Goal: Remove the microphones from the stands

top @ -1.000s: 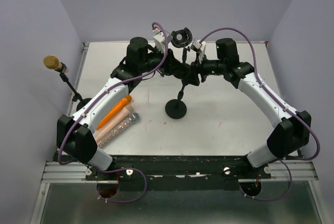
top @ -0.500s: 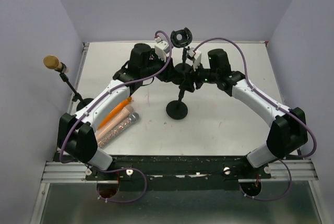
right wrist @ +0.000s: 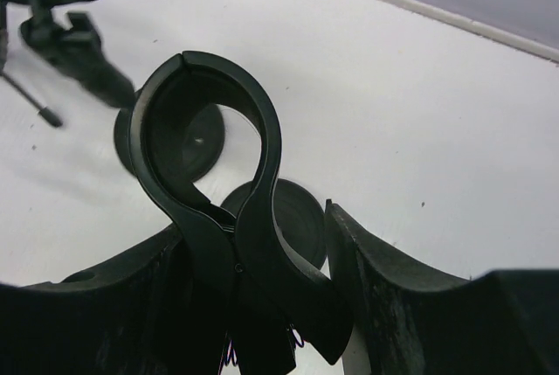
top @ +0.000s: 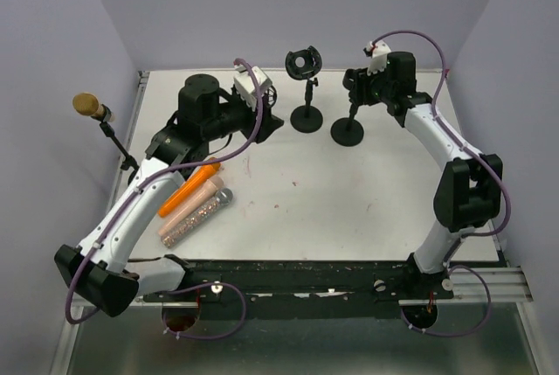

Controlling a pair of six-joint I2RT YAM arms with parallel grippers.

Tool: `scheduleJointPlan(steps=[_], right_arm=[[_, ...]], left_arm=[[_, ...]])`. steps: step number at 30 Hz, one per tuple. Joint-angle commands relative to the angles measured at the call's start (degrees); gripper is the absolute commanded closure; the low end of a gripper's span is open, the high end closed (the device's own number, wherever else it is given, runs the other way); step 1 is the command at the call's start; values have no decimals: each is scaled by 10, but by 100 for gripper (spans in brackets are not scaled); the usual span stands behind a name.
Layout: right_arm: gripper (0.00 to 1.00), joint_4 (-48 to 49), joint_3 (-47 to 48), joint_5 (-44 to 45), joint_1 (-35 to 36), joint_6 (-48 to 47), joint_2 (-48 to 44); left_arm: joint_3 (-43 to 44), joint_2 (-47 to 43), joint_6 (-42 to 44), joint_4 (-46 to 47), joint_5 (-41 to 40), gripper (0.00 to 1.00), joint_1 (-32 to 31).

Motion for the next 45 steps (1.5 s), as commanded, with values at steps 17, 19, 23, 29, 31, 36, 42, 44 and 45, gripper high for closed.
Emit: scheduleJointPlan(steps=[17, 19, 23, 29, 31, 36, 42, 44, 45], right_arm=[[0, -31, 143, -64, -54, 115, 7], [0, -31, 133, -64, -53, 125, -11], [0, -31, 109, -77, -53, 129, -30], [0, -28, 104, -90, -53, 141, -29], [0, -21, 102, -102, -54, 151, -26], [1, -16, 108, -138, -54, 175, -16], [0, -13, 122, -164, -53, 192, -8], [0, -13, 127, -165, -54, 195, -5], [0, -13, 129, -165, -53, 196, -5]], left_arm=[[39, -204, 77, -140, -314, 4, 275], [53, -209, 73, -141, -312, 4, 321], [59, -219, 45, -146, -313, 4, 402], [10, -247, 21, -148, -333, 6, 473], [-12, -252, 19, -136, -362, 6, 486], [-75, -252, 63, -64, -393, 10, 498], [-94, -209, 79, -21, -407, 14, 497], [-123, -210, 78, -2, -386, 17, 497], [-135, -207, 77, 4, -382, 18, 498]])
